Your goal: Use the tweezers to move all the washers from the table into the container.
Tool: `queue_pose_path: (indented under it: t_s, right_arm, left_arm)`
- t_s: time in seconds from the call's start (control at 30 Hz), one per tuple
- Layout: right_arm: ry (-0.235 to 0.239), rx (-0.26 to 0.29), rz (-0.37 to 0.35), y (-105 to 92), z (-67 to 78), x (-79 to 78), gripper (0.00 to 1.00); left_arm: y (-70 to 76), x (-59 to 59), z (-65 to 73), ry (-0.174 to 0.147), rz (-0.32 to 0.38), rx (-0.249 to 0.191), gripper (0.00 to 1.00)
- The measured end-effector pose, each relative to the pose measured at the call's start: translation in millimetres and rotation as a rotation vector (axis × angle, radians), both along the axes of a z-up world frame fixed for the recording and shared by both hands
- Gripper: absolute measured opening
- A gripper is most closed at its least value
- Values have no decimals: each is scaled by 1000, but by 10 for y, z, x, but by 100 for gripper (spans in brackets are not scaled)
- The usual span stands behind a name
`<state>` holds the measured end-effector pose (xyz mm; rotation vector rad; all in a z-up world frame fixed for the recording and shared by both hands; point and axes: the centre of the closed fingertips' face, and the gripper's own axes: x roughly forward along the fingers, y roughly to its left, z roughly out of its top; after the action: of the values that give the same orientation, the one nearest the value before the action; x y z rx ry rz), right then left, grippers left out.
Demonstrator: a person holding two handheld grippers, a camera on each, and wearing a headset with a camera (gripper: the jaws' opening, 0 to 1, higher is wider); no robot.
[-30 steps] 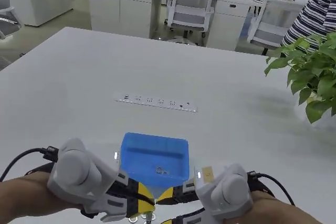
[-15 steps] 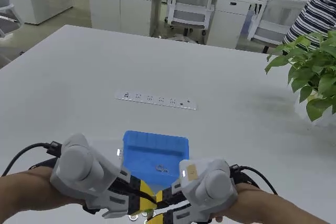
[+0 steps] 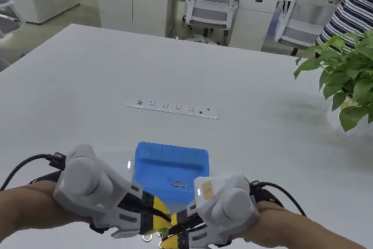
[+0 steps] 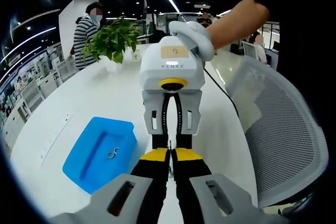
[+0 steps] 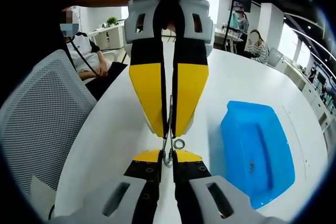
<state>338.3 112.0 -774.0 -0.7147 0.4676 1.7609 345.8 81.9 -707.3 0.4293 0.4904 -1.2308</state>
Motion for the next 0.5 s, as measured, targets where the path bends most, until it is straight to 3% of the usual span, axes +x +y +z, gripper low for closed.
queue_pose_path:
  t_s: [0.27, 0.5]
  right_arm:
    - [12, -6, -15, 1, -1, 3, 8]
    - [23, -14, -26, -17, 6, -12, 8]
  left_arm:
    - [11, -1, -7, -13, 5, 18, 8]
    - [68, 0, 20, -10, 34, -8, 21]
